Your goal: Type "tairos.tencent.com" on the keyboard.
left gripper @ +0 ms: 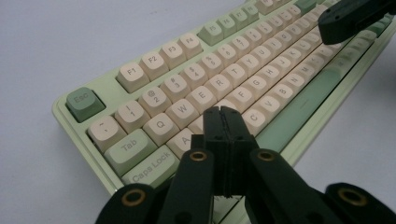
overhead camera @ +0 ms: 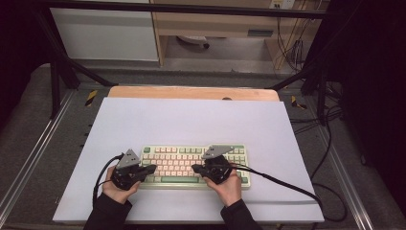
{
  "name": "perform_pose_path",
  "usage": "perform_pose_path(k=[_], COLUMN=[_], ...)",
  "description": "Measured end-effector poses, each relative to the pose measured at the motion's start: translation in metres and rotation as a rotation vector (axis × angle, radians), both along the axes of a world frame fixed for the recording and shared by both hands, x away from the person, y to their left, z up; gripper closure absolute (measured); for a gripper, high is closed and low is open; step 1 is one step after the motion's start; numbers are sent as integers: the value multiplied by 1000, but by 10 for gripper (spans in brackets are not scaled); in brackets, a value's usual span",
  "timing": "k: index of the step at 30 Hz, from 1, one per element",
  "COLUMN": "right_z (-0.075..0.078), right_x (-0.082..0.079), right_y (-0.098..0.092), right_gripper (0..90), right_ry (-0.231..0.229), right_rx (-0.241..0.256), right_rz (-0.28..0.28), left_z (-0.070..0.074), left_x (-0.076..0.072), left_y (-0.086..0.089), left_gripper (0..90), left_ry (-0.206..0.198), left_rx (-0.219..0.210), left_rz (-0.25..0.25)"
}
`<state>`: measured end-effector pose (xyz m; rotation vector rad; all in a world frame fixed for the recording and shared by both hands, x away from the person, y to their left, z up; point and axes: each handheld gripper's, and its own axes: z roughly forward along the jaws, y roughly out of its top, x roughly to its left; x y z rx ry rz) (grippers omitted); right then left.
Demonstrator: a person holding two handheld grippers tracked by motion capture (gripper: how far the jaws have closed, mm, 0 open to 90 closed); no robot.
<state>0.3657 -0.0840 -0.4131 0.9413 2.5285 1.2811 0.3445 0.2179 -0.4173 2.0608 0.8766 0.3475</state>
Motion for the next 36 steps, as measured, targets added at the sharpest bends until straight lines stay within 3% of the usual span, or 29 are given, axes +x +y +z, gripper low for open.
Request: perform_pose_path(k=[6, 10, 15, 22, 29, 36], right_z=[9, 11, 12, 5, -6, -19], right_x=[2, 2, 0, -3, -8, -17], right_y=[-24, -42, -65, -97, -124, -145], right_gripper=[865, 784, 598, 286, 96, 38], right_ry=[-11, -21, -30, -41, -10, -6], right_rx=[25, 26, 16, 10, 17, 38], right_rz=[-42, -62, -86, -118, -134, -168], left_z=[3, 4, 1, 0, -6, -12], left_x=[1, 3, 1, -2, -4, -10], left_y=[4, 7, 14, 24, 33, 45], left_gripper=[859, 723, 514, 316, 169, 83], left_ry=[-4, 4, -5, -6, 8, 9], left_rx=[0, 12, 27, 42, 62, 72], left_rz=[-5, -23, -11, -11, -18, -15])
